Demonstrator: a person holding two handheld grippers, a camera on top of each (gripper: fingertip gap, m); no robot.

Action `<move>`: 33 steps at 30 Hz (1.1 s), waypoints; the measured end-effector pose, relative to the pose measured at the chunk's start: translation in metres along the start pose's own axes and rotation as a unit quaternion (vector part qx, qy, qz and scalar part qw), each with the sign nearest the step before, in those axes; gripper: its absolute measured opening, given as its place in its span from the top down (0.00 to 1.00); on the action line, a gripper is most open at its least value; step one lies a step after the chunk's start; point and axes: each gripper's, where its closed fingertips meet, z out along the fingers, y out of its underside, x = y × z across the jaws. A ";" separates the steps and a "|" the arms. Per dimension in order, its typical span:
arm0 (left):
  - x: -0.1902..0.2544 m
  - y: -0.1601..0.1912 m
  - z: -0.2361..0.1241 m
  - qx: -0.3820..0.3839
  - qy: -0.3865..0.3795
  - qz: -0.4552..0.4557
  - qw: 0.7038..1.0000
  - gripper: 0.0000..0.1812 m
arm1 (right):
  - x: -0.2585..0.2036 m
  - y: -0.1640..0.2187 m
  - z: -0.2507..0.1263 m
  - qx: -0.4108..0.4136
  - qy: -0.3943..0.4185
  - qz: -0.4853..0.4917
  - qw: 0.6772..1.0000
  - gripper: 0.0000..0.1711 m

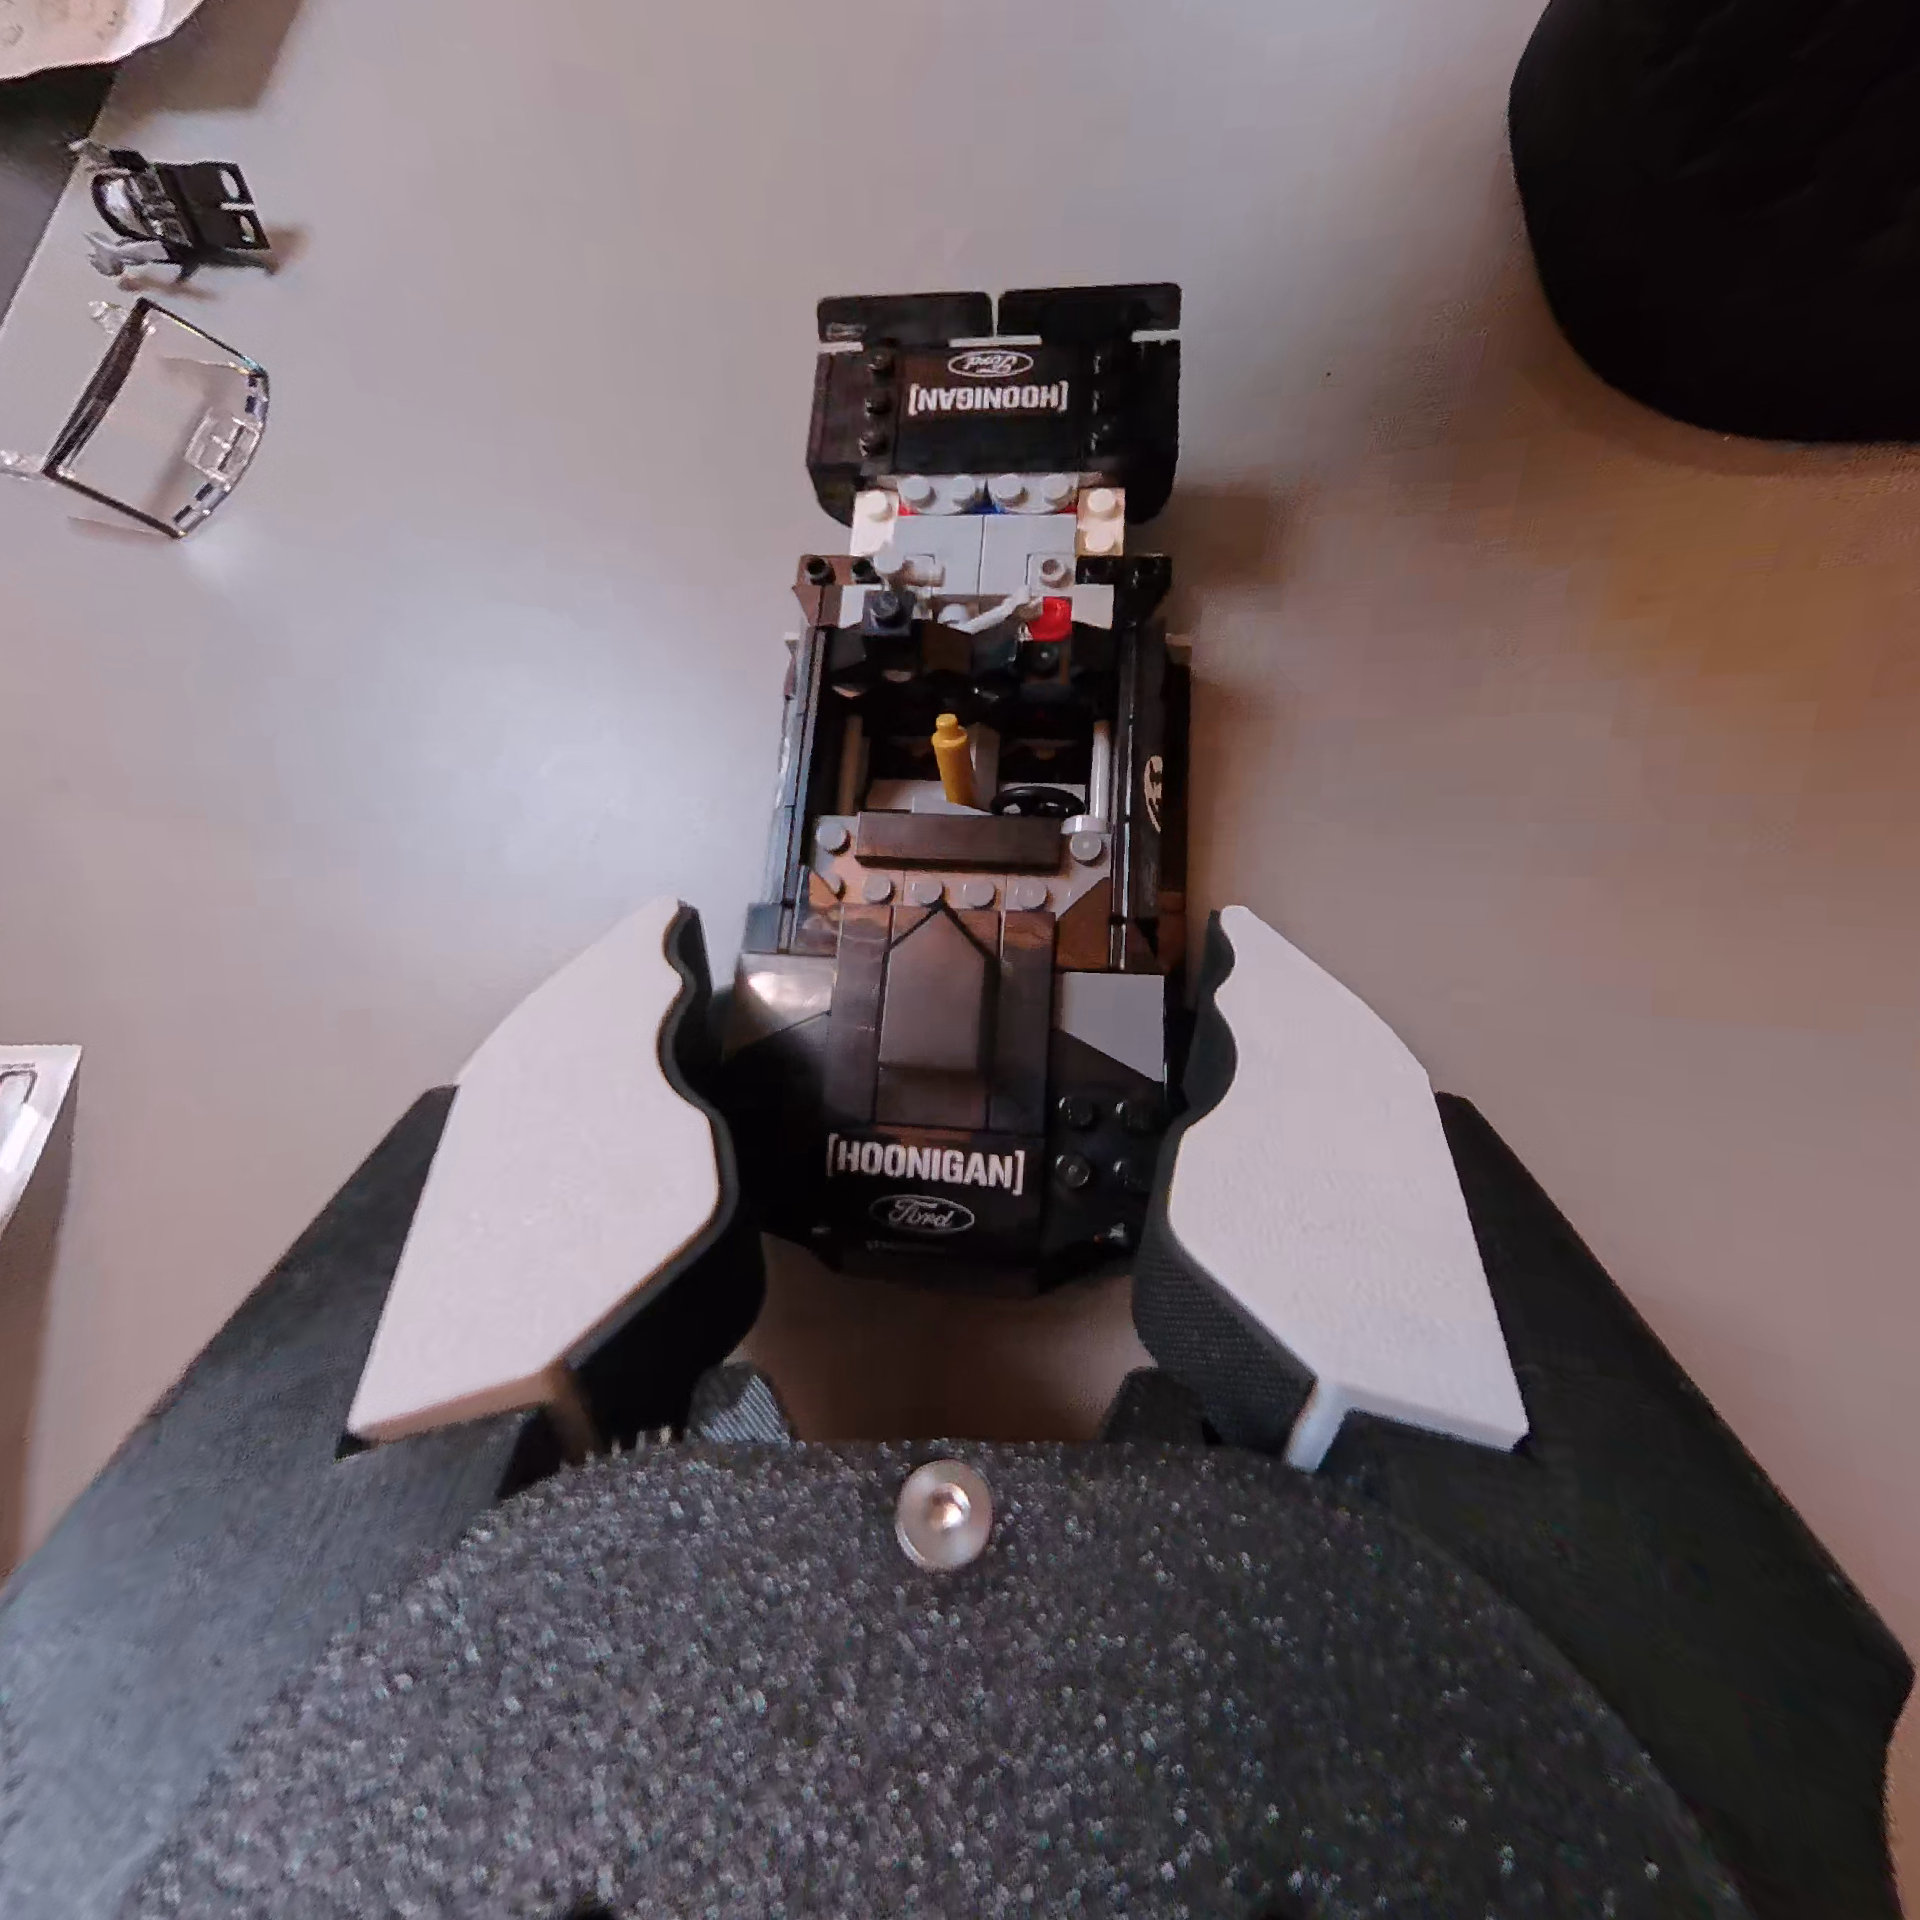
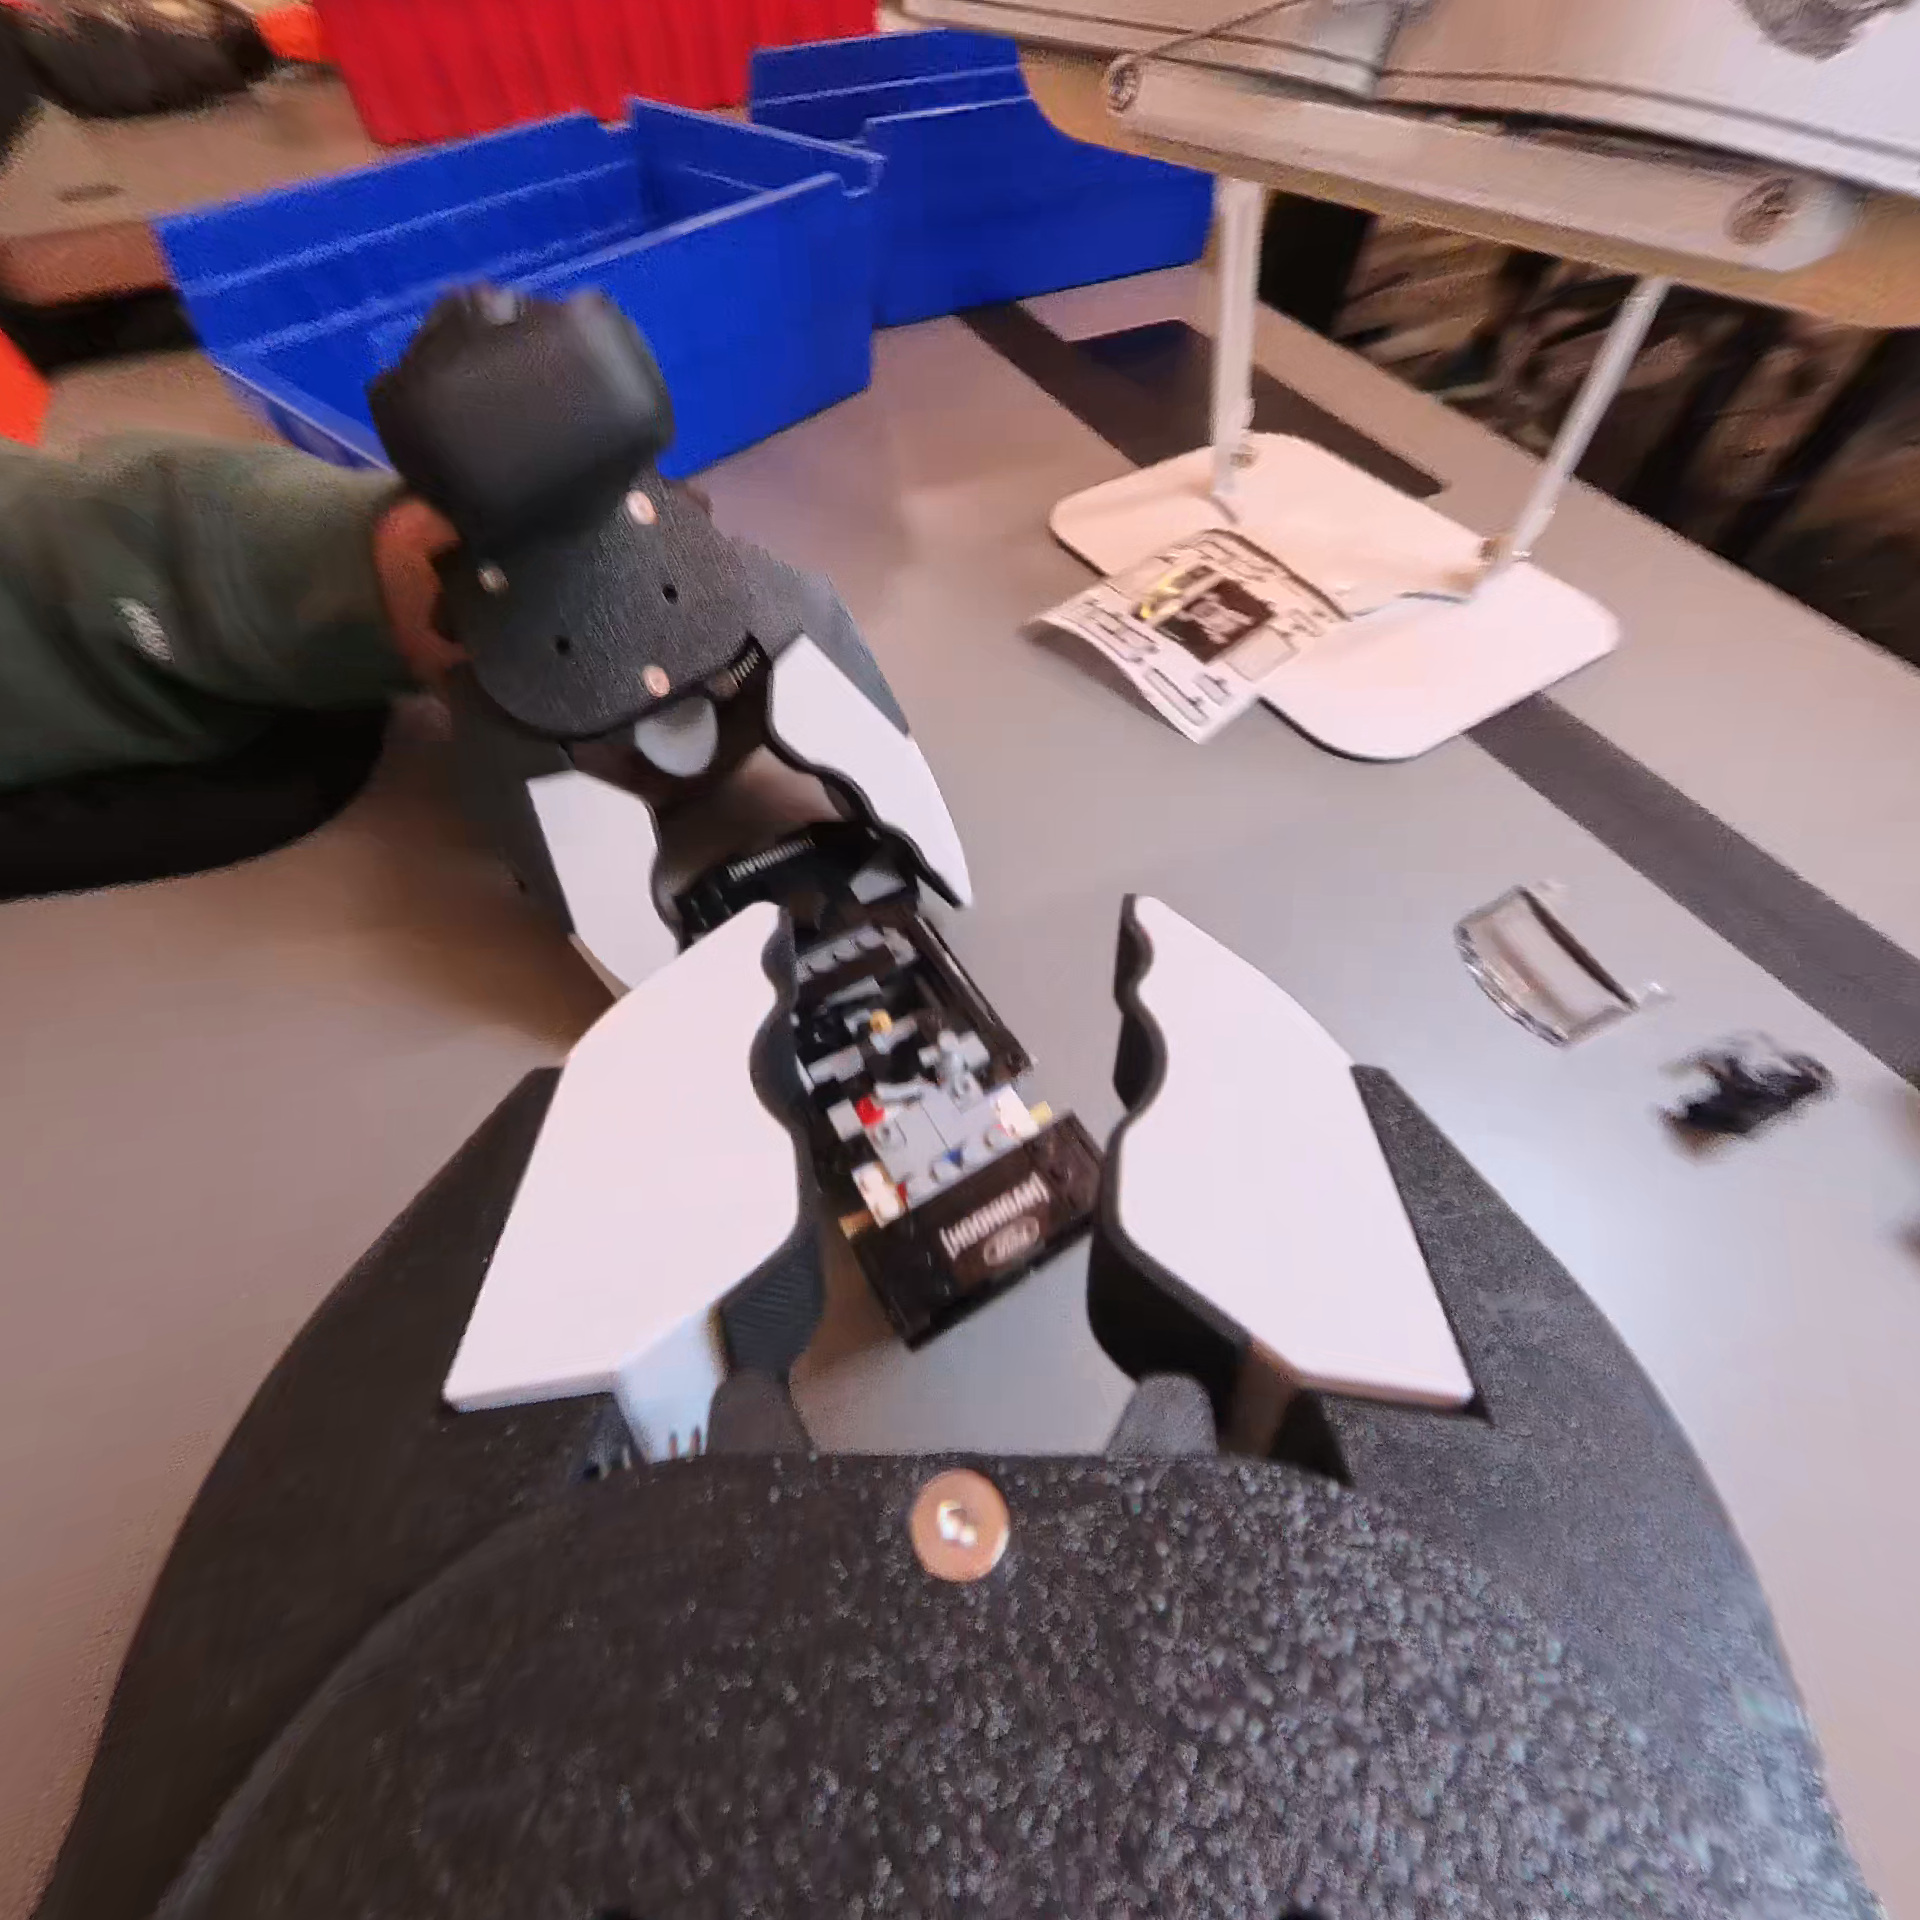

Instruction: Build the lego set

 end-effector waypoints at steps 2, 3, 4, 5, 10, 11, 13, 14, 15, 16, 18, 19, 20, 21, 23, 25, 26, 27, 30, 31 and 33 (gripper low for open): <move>-0.002 0.001 -0.001 -0.003 -0.006 0.004 1.000 0.51 | -0.003 0.016 -0.009 0.012 0.061 -0.027 0.998 0.63; -0.003 0.002 -0.002 -0.005 -0.009 0.006 1.000 0.51 | -0.005 0.022 -0.014 0.022 0.091 -0.037 0.995 0.63; -0.003 0.002 -0.003 -0.005 -0.010 0.006 1.000 0.51 | -0.008 0.026 -0.019 0.034 0.118 -0.040 0.992 0.63; -0.003 0.003 -0.004 -0.005 -0.010 0.006 1.000 0.51 | -0.012 0.029 -0.023 0.044 0.139 -0.034 0.989 0.63; -0.003 0.003 -0.005 -0.016 -0.030 0.001 0.999 0.54 | -0.025 0.029 -0.039 0.090 0.179 -0.002 0.980 0.64; -0.003 0.003 -0.005 -0.017 -0.038 -0.002 0.999 0.54 | -0.025 0.028 -0.041 0.098 0.184 -0.002 0.978 0.64; -0.005 0.004 -0.005 -0.021 -0.055 -0.020 0.998 0.54 | -0.023 0.030 -0.042 0.102 0.195 -0.011 0.975 0.65; -0.006 0.004 -0.006 -0.023 -0.064 -0.029 0.997 0.54 | -0.023 0.030 -0.042 0.103 0.198 -0.012 0.975 0.66; -0.007 0.005 -0.006 -0.024 -0.074 -0.039 0.996 0.54 | -0.022 0.030 -0.042 0.104 0.199 -0.012 0.974 0.66; -0.009 0.006 -0.007 -0.024 -0.084 -0.048 0.995 0.54 | -0.022 0.030 -0.043 0.105 0.202 -0.012 0.974 0.66; -0.012 0.007 -0.009 -0.020 -0.099 -0.058 0.993 0.54 | -0.023 0.029 -0.042 0.105 0.206 -0.018 0.973 0.66; -0.013 0.007 -0.010 -0.014 -0.106 -0.054 0.993 0.53 | -0.024 0.029 -0.043 0.106 0.209 -0.022 0.972 0.66; -0.014 0.004 -0.013 0.000 -0.112 -0.047 0.993 0.49 | -0.024 0.028 -0.043 0.108 0.212 -0.026 0.971 0.66; -0.013 0.000 -0.017 0.016 -0.113 -0.048 0.992 0.48 | -0.024 0.028 -0.044 0.110 0.215 -0.028 0.970 0.67; -0.013 -0.015 -0.032 0.071 -0.114 -0.061 0.989 0.47 | -0.022 0.028 -0.046 0.115 0.220 -0.023 0.968 0.67; -0.018 -0.031 -0.055 0.142 -0.132 -0.071 0.978 0.50 | -0.019 0.028 -0.047 0.119 0.224 -0.014 0.967 0.67; -0.022 -0.038 -0.068 0.176 -0.144 -0.081 0.971 0.54 | -0.018 0.027 -0.048 0.122 0.227 -0.012 0.966 0.67; -0.027 -0.043 -0.081 0.208 -0.156 -0.093 0.961 0.58 | -0.017 0.026 -0.049 0.127 0.229 -0.012 0.965 0.67; -0.039 -0.056 -0.128 0.302 -0.194 -0.110 0.927 0.93 | -0.015 0.017 -0.047 0.139 0.225 -0.015 0.964 0.66; -0.044 -0.060 -0.146 0.337 -0.212 -0.109 0.911 1.00 | -0.012 0.010 -0.044 0.143 0.223 -0.019 0.964 0.66; -0.059 -0.060 -0.175 0.366 -0.263 -0.121 0.885 1.00 | -0.003 -0.009 -0.035 0.144 0.221 -0.040 0.964 0.68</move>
